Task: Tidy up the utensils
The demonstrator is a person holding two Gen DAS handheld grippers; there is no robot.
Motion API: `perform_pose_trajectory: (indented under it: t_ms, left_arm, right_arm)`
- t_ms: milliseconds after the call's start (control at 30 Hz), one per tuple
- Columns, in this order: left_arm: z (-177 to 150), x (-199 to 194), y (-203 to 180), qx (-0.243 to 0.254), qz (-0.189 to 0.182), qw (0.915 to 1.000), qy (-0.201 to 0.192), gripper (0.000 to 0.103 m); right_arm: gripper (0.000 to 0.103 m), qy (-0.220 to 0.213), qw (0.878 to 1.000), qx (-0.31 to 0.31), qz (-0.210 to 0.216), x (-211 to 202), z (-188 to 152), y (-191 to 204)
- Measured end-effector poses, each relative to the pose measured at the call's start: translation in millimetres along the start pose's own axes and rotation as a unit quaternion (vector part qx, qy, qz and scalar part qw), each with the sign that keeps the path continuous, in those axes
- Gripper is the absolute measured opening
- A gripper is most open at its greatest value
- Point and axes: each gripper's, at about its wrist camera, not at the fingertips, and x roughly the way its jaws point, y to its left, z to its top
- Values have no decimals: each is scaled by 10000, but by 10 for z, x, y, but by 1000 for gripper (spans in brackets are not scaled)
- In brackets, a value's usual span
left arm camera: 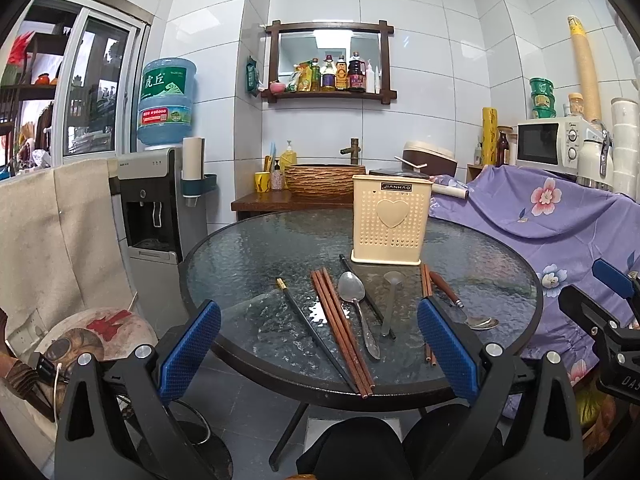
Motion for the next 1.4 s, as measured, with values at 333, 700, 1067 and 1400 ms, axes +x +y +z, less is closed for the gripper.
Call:
perform_pose_trajectory:
  t_ms: [333, 700, 1067, 1400]
  left_arm:
    - [7, 1, -14, 22, 14, 10000, -8, 97]
    - [6, 0, -19, 18, 16, 10000, 3, 97]
    - [6, -1, -18, 16, 17, 10000, -3, 97]
    - [11, -6, -20, 15, 11, 10000, 2, 97]
  right_arm:
    - [98, -19, 10000, 12, -15, 1, 1, -9]
    - [98, -16, 10000, 25, -6, 1, 4, -17]
    - [98, -5, 10000, 50, -4, -5, 5, -31]
    - [98, -12, 10000, 55, -7, -4, 0, -33]
